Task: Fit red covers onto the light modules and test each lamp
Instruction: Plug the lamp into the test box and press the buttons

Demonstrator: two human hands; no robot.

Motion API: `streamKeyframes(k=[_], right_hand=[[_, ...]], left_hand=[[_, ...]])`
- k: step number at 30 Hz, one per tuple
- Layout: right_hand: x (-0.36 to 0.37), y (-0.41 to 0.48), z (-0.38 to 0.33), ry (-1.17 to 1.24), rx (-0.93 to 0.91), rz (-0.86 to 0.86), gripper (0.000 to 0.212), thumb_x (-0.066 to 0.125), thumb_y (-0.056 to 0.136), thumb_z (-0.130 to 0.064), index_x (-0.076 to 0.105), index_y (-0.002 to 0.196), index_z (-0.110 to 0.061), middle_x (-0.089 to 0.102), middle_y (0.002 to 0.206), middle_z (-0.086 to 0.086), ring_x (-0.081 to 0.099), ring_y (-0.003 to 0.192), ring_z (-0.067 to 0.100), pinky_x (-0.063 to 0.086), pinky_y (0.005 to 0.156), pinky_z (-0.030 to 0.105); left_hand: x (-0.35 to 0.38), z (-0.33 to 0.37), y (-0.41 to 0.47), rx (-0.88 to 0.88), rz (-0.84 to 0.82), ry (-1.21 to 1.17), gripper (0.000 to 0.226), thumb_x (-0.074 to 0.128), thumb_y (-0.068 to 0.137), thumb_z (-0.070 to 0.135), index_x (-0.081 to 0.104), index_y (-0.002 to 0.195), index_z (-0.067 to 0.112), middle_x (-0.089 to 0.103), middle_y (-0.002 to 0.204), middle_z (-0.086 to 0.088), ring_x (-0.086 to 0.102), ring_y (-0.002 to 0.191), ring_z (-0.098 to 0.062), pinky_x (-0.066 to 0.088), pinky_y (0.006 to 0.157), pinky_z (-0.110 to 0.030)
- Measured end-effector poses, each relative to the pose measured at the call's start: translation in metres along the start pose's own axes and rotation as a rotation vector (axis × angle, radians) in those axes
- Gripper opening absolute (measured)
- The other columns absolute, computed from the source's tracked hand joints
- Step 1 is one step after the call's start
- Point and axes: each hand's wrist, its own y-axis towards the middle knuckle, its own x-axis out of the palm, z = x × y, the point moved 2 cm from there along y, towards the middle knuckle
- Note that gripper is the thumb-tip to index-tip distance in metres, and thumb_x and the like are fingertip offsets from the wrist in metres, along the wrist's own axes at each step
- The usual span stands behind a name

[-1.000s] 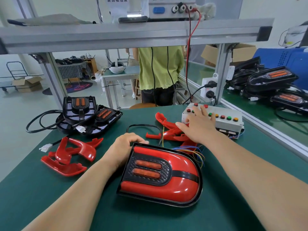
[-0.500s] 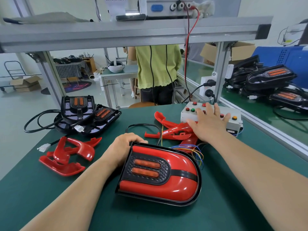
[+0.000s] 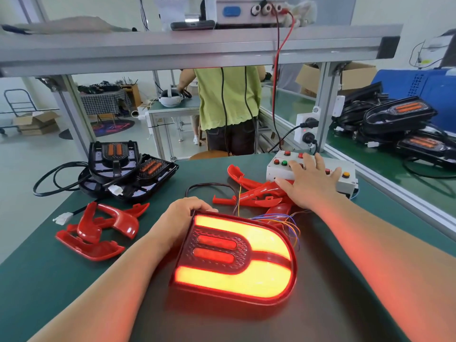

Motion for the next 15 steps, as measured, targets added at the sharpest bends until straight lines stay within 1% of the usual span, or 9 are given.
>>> streamKeyframes(k=[3, 6, 8, 9, 10, 11, 12, 15], right_hand=[[-0.0014, 0.0007, -0.0006, 0.003, 0.008, -0.004, 0.075, 0.027, 0.091, -0.076, 0.024, 0.154, -0.036, 0.001, 0.168, 0.001, -0.007, 0.154, 0.029, 0.005, 0.111, 0.074], [-0.0016, 0.0011, -0.0019, 0.001, 0.013, -0.005, 0.075, 0.028, 0.090, -0.077, 0.024, 0.154, -0.037, 0.003, 0.167, 0.001, -0.006, 0.154, 0.029, 0.006, 0.111, 0.074], [-0.0006, 0.0004, -0.0012, -0.005, 0.012, 0.000, 0.076, 0.027, 0.090, -0.078, 0.024, 0.154, -0.037, 0.003, 0.167, 0.001, -0.006, 0.154, 0.029, 0.006, 0.111, 0.074], [-0.0001, 0.0003, -0.0007, -0.008, 0.011, 0.001, 0.077, 0.027, 0.089, -0.079, 0.023, 0.154, -0.037, 0.003, 0.167, 0.001, -0.006, 0.154, 0.029, 0.006, 0.111, 0.074], [0.0001, 0.0003, -0.0004, -0.011, 0.010, -0.001, 0.077, 0.027, 0.089, -0.079, 0.022, 0.154, -0.038, 0.002, 0.168, 0.001, -0.006, 0.154, 0.029, 0.006, 0.112, 0.073], [0.0002, 0.0003, -0.0002, -0.015, 0.008, -0.004, 0.078, 0.027, 0.089, -0.079, 0.021, 0.154, -0.038, 0.002, 0.168, 0.001, -0.007, 0.154, 0.029, 0.006, 0.112, 0.073], [0.0001, 0.0004, -0.0001, -0.017, 0.007, -0.007, 0.078, 0.026, 0.089, -0.079, 0.021, 0.155, -0.038, 0.002, 0.168, 0.000, -0.007, 0.154, 0.029, 0.006, 0.112, 0.073], [-0.0003, 0.0005, 0.0005, -0.019, 0.006, -0.015, 0.078, 0.026, 0.089, -0.079, 0.020, 0.155, -0.038, 0.001, 0.168, 0.001, -0.007, 0.154, 0.029, 0.006, 0.112, 0.073]], left_hand=[[0.0012, 0.0014, -0.0010, -0.027, -0.027, -0.062, 0.019, 0.066, 0.087, 0.016, 0.076, 0.074, 0.025, 0.072, 0.084, -0.009, 0.069, 0.082, -0.031, 0.052, 0.091, -0.050], [0.0005, 0.0007, -0.0006, -0.008, -0.001, -0.038, 0.022, 0.068, 0.086, 0.018, 0.075, 0.069, 0.029, 0.068, 0.078, -0.003, 0.065, 0.074, -0.024, 0.053, 0.086, -0.046], [0.0005, 0.0008, -0.0005, -0.022, -0.016, -0.054, 0.017, 0.067, 0.086, 0.018, 0.076, 0.074, 0.027, 0.071, 0.081, -0.006, 0.066, 0.074, -0.023, 0.053, 0.085, -0.046], [0.0014, 0.0013, 0.0001, -0.056, -0.038, -0.099, 0.013, 0.066, 0.086, 0.018, 0.077, 0.080, 0.022, 0.073, 0.087, -0.012, 0.068, 0.076, -0.026, 0.054, 0.086, -0.048], [0.0019, 0.0012, 0.0006, -0.100, -0.059, -0.155, 0.013, 0.065, 0.086, 0.018, 0.076, 0.090, 0.013, 0.073, 0.095, -0.019, 0.070, 0.081, -0.031, 0.055, 0.087, -0.052], [0.0023, 0.0011, 0.0011, -0.144, -0.064, -0.203, 0.020, 0.065, 0.086, 0.018, 0.073, 0.097, 0.004, 0.072, 0.102, -0.025, 0.070, 0.087, -0.037, 0.055, 0.088, -0.055], [0.0027, 0.0015, 0.0011, -0.177, -0.075, -0.235, 0.026, 0.064, 0.086, 0.018, 0.070, 0.101, -0.002, 0.070, 0.105, -0.027, 0.070, 0.092, -0.042, 0.055, 0.088, -0.058], [0.0042, 0.0014, 0.0006, -0.179, -0.086, -0.270, 0.032, 0.064, 0.086, 0.018, 0.067, 0.105, -0.008, 0.068, 0.107, -0.030, 0.066, 0.100, -0.048, 0.053, 0.090, -0.062]])
